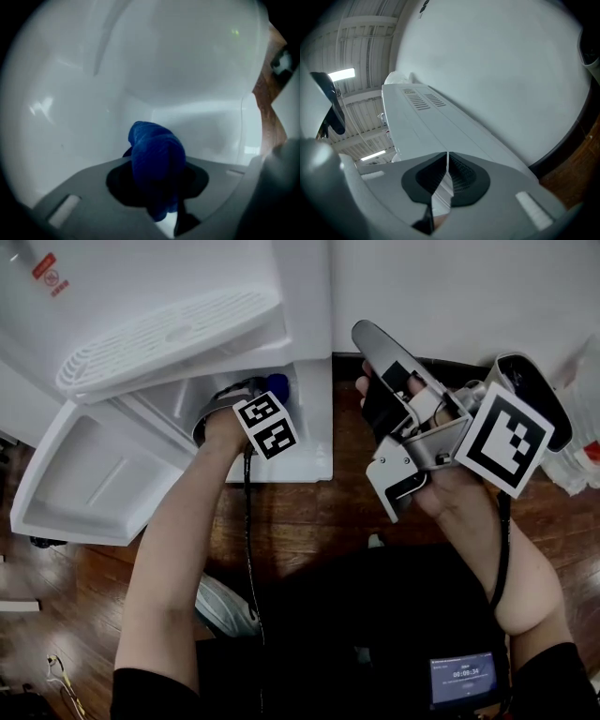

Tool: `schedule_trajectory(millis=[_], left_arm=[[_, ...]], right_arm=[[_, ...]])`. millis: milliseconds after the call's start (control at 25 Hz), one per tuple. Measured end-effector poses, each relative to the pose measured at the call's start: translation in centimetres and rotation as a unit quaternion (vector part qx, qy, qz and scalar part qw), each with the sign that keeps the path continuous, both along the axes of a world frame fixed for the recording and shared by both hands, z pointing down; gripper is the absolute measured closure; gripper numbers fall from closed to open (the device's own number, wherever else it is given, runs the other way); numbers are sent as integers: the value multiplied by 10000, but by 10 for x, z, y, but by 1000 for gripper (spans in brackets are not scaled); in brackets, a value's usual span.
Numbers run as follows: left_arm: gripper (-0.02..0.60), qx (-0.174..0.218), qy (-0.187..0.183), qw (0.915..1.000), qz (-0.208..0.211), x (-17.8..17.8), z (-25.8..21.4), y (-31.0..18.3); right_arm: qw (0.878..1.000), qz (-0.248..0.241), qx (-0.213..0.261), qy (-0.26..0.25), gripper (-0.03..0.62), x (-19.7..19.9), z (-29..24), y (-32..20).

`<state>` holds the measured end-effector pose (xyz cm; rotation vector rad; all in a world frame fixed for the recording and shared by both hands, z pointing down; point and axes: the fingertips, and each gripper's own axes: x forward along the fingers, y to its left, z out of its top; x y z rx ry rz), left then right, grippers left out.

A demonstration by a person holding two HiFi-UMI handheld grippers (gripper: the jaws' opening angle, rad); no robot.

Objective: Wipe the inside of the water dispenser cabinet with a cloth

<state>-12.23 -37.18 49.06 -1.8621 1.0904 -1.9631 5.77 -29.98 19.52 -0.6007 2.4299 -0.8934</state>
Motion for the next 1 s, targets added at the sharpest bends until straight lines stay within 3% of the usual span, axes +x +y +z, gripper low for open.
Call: schedule_trajectory(millis=[80, 160, 240, 280, 360, 440, 520, 600, 640, 720, 800, 920, 960, 1000], left_arm=[[460, -244, 68, 9995, -163, 1, 4, 14], [463, -706, -363, 9968, 32, -1, 7, 36], [463, -1322, -874, 9866, 393, -4, 11, 66], [463, -1651, -963, 9801, 535, -3, 13, 83], [463, -2226, -569, 9705, 728, 8, 10, 120], [463, -2382, 462, 9657, 923, 32, -9, 154], [462, -1785, 1578, 9658, 1022, 52, -50, 176], [462, -563, 2428, 9643, 899, 54, -106, 192], [460, 174, 2722, 9591, 759, 49, -137, 201], [460, 1679, 3012, 9375, 474, 31, -201, 223], [460, 2870, 3267, 9004, 128, 10, -259, 251], [457, 3664, 4194, 8278, -678, -13, -304, 284], [457, 3795, 4463, 8070, -746, -16, -312, 290], [457, 3894, 4662, 7908, -750, -19, -315, 294]], right_arm=[[10000, 22, 51, 55, 577, 0, 1, -2], [9999, 83, 100, 87, 577, 2, 2, -4], [9997, 152, 158, 134, 577, 3, 3, -6], [9995, 189, 188, 170, 577, 4, 4, -7], [9990, 264, 256, 266, 577, 6, 6, -8], [9983, 320, 316, 363, 577, 8, 8, -8], [9977, 378, 388, 411, 577, 11, 7, -7], [9957, 576, 551, 463, 577, 15, 0, -5], [9933, 761, 705, 505, 579, 19, -6, -3], [9817, 1319, 1240, 596, 580, 33, -29, 7], [9541, 1977, 2151, 662, 580, 48, -66, 31], [8901, 2413, 3752, 929, 580, 42, -116, 88], [8765, 2310, 4088, 1063, 580, 31, -121, 105], [8720, 2084, 4264, 1196, 580, 15, -118, 118]])
